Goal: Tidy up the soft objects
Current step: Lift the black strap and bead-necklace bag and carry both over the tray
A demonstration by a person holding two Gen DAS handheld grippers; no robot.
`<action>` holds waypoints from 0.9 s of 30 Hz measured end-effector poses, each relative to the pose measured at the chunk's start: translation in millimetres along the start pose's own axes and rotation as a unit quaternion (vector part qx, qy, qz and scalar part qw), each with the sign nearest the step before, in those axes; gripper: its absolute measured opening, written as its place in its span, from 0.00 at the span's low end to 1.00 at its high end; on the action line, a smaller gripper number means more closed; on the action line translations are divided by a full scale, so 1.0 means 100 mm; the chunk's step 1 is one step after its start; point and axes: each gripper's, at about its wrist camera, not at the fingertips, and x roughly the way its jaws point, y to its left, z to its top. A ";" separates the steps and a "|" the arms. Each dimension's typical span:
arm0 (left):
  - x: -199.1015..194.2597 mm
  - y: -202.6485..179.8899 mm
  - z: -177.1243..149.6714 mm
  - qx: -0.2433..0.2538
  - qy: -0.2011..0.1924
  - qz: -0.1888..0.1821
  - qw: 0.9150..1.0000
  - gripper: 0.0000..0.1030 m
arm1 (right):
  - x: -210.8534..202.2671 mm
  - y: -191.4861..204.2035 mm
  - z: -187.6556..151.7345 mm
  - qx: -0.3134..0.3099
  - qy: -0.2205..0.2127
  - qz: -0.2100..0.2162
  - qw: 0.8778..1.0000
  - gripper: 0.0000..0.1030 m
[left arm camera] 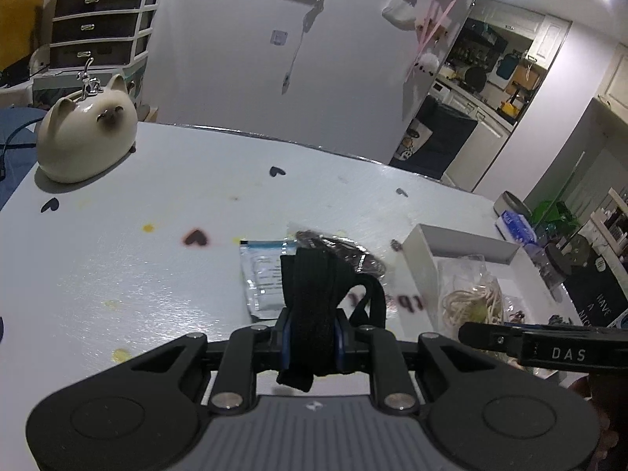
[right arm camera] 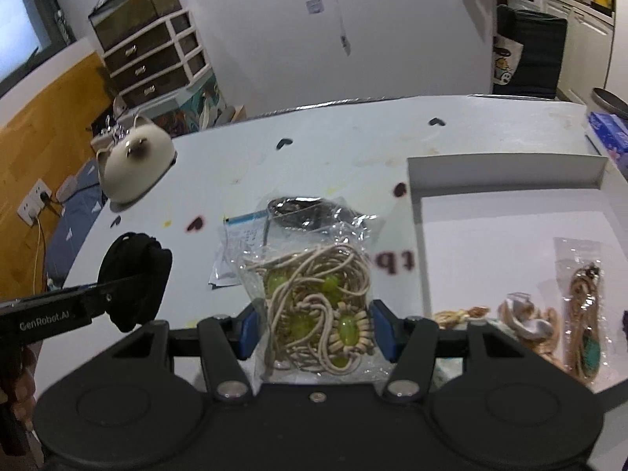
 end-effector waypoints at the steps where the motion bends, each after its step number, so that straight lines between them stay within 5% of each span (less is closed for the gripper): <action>1: -0.01 -0.03 0.00 -0.002 -0.002 -0.001 1.000 0.21 | -0.03 -0.04 0.00 0.002 -0.003 0.000 1.000 0.57; 27: 0.18 -1.72 -0.03 -0.034 -0.050 -0.002 0.998 0.21 | -0.68 -1.64 0.26 0.019 -0.034 0.026 0.999 0.57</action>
